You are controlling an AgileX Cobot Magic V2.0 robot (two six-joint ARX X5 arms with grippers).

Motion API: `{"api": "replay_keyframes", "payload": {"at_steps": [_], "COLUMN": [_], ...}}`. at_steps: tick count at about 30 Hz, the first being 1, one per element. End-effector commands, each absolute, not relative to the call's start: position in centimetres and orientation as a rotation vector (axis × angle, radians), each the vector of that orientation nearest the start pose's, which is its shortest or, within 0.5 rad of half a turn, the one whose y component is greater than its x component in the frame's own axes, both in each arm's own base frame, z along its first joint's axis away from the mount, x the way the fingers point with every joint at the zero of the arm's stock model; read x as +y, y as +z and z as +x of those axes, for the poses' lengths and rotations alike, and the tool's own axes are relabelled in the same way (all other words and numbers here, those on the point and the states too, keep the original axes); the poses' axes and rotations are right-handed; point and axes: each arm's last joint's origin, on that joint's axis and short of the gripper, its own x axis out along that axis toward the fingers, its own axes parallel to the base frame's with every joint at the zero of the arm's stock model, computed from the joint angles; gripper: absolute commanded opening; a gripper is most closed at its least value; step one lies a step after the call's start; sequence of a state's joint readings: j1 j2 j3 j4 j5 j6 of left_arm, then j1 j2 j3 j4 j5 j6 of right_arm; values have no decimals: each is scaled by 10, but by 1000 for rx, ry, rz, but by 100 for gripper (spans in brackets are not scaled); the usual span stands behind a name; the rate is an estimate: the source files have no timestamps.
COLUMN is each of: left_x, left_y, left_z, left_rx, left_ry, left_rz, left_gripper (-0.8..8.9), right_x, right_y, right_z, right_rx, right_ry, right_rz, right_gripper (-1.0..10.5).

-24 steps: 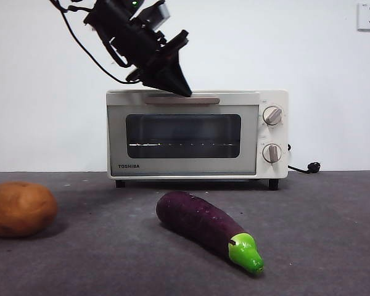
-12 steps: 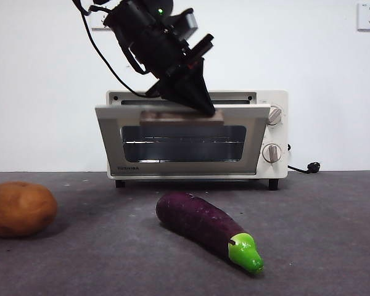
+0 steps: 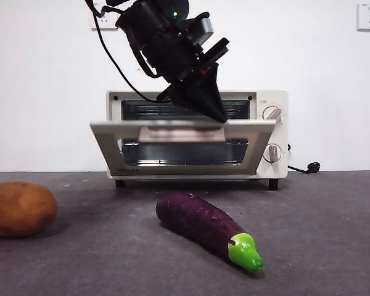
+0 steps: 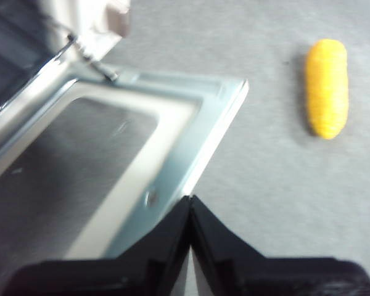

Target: Take the eggplant from the table,put the eggplant in the oven

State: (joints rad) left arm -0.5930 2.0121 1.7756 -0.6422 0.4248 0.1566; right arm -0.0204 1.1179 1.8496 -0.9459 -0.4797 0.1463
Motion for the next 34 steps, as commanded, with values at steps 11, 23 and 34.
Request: {"api": "replay_keyframes", "payload": {"at_steps": [11, 23, 34], "left_x": [-260, -194, -88], "left_y": [265, 364, 480], "left_z": [361, 341, 251], "left_rx": [852, 610, 285], "left_ry": [-1041, -934, -622], "left_rz": [205, 139, 128], "left_gripper": [-6, -6, -6], "right_x": [11, 12, 22], "right_y": [530, 527, 521], "right_z": [137, 141, 145], "right_rx": [242, 280, 344], "right_ry": [447, 470, 538], "right_rz": [203, 215, 194], "right_gripper": [689, 689, 689]}}
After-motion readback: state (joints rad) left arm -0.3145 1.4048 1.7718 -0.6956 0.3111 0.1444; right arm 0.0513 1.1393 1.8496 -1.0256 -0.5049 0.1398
